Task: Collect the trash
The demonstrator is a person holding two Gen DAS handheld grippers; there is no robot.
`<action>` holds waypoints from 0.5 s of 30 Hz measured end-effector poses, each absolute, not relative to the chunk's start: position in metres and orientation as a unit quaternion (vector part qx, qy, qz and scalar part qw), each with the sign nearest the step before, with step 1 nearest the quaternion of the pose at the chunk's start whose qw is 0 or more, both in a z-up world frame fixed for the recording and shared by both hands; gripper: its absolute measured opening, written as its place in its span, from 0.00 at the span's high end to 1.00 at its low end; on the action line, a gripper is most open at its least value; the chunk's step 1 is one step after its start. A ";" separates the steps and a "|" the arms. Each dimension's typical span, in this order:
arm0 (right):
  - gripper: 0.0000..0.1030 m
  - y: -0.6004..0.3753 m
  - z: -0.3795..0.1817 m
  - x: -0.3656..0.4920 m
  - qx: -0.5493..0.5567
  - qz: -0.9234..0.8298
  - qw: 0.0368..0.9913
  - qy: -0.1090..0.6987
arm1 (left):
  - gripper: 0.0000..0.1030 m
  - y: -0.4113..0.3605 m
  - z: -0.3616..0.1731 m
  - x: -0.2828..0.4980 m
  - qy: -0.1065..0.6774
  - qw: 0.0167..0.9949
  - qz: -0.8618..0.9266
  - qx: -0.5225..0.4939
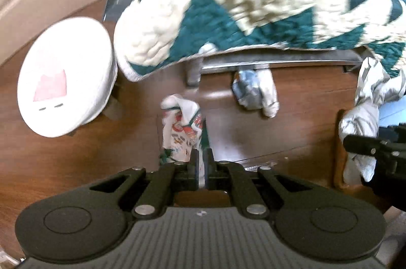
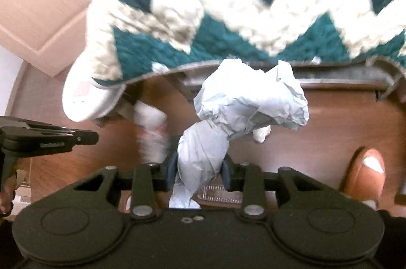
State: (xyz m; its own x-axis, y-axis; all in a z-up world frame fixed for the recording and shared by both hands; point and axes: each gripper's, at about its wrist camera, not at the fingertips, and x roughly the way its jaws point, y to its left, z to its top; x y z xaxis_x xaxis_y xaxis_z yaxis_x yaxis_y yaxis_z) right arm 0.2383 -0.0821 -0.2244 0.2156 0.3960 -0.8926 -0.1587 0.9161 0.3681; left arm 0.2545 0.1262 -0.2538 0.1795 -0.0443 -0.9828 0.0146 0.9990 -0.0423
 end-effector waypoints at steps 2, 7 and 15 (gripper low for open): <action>0.67 -0.093 -0.209 0.231 0.102 0.184 0.780 0.589 | 0.97 0.122 -0.246 0.248 0.635 0.773 -0.014 -0.015; 0.67 -0.112 -0.205 0.224 0.098 0.195 0.788 0.576 | 0.97 0.113 -0.249 0.242 0.628 0.777 -0.016 -0.040; 0.67 -0.111 -0.241 0.237 0.105 0.213 0.775 0.585 | 0.95 0.105 -0.317 0.269 0.672 0.739 -0.004 -0.046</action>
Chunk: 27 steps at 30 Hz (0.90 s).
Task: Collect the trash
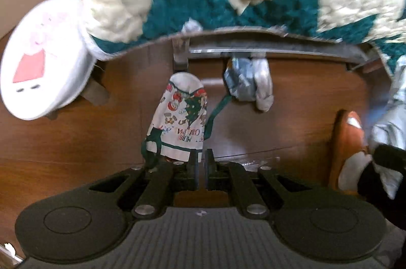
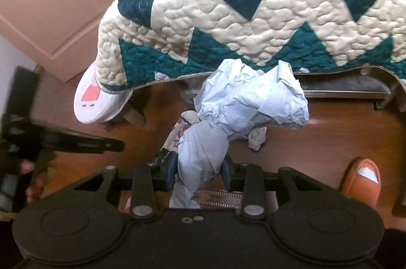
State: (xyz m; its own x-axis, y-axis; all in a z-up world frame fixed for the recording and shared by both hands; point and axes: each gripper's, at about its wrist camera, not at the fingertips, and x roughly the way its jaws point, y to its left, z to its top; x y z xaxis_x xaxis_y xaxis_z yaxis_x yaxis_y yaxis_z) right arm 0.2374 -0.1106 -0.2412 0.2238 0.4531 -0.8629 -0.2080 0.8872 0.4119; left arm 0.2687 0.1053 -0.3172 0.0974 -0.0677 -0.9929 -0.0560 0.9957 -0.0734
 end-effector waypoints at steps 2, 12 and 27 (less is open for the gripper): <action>0.67 -0.109 -0.250 0.243 0.106 0.219 0.769 0.590 | 0.93 0.106 -0.346 0.278 0.689 0.723 0.004 -0.053; 0.67 -0.117 -0.288 0.257 0.188 0.204 0.706 0.652 | 0.59 0.091 -0.470 0.310 0.742 0.669 0.002 -0.047; 0.66 -0.121 -0.305 0.260 0.233 0.182 0.671 0.680 | 0.25 0.090 -0.552 0.344 0.716 0.694 0.058 -0.051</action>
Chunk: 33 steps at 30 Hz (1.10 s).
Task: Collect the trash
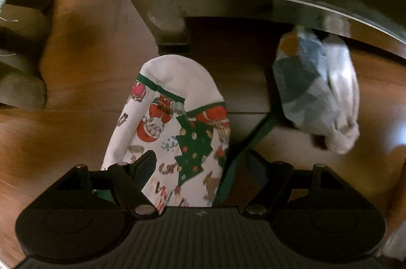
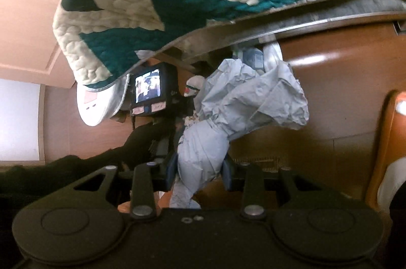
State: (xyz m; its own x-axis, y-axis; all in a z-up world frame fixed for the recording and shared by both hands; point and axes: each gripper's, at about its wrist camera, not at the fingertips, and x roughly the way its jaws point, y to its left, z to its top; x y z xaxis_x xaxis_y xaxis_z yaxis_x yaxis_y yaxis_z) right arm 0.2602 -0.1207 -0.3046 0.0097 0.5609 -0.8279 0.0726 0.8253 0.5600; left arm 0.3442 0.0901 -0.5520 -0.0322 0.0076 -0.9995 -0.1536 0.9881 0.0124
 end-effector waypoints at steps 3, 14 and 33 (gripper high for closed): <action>0.66 -0.119 -0.306 0.260 0.234 0.183 0.668 0.682 | 0.25 0.089 -0.563 0.349 0.717 0.692 0.066 -0.052; 0.66 -0.119 -0.309 0.261 0.247 0.171 0.664 0.685 | 0.73 0.090 -0.577 0.360 0.712 0.696 0.073 -0.052; 0.67 -0.112 -0.286 0.260 0.191 0.171 0.747 0.613 | 0.95 0.086 -0.460 0.310 0.675 0.730 0.074 -0.085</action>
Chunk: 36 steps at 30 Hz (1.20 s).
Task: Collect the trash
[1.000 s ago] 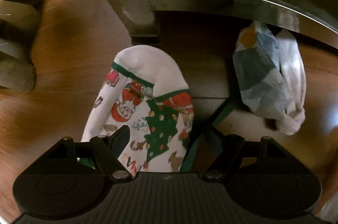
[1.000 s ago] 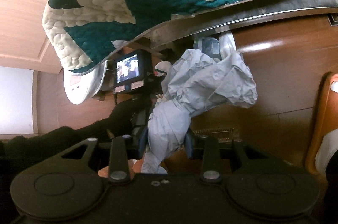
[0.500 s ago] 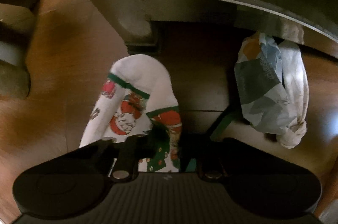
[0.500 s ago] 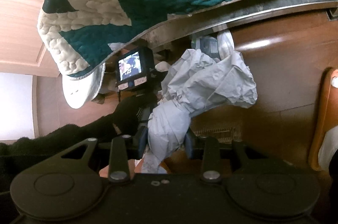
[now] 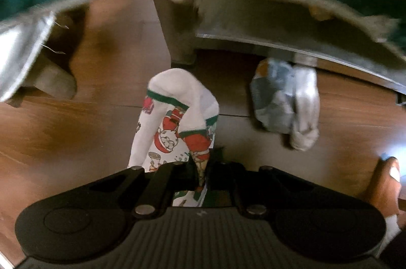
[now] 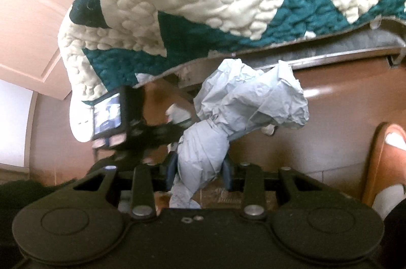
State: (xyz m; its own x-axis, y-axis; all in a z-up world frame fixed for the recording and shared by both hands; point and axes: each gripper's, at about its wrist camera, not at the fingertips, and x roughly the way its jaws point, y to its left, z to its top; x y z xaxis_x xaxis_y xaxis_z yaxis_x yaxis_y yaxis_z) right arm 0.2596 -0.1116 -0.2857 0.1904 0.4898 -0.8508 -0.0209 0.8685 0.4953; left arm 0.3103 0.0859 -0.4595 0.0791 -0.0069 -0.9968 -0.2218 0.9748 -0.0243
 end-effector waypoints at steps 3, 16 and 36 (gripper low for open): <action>0.67 -0.114 -0.281 0.259 0.186 0.169 0.758 0.601 | 0.95 0.077 -0.425 0.300 0.662 0.741 0.073 -0.085; 0.67 -0.105 -0.226 0.233 0.162 0.252 0.796 0.526 | 0.95 0.059 -0.264 0.248 0.578 0.806 0.067 -0.106; 0.67 -0.137 -0.068 0.199 0.049 0.283 0.870 0.400 | 0.95 0.040 -0.077 0.202 0.424 0.892 0.027 -0.156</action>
State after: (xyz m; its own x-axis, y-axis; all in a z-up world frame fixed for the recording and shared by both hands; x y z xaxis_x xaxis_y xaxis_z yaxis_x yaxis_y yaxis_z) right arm 0.1988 -0.1370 -0.0684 0.5195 0.5319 -0.6687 -0.4533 0.8350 0.3120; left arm 0.2017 0.0402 -0.0771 0.6396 -0.0831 -0.7642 -0.1810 0.9499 -0.2548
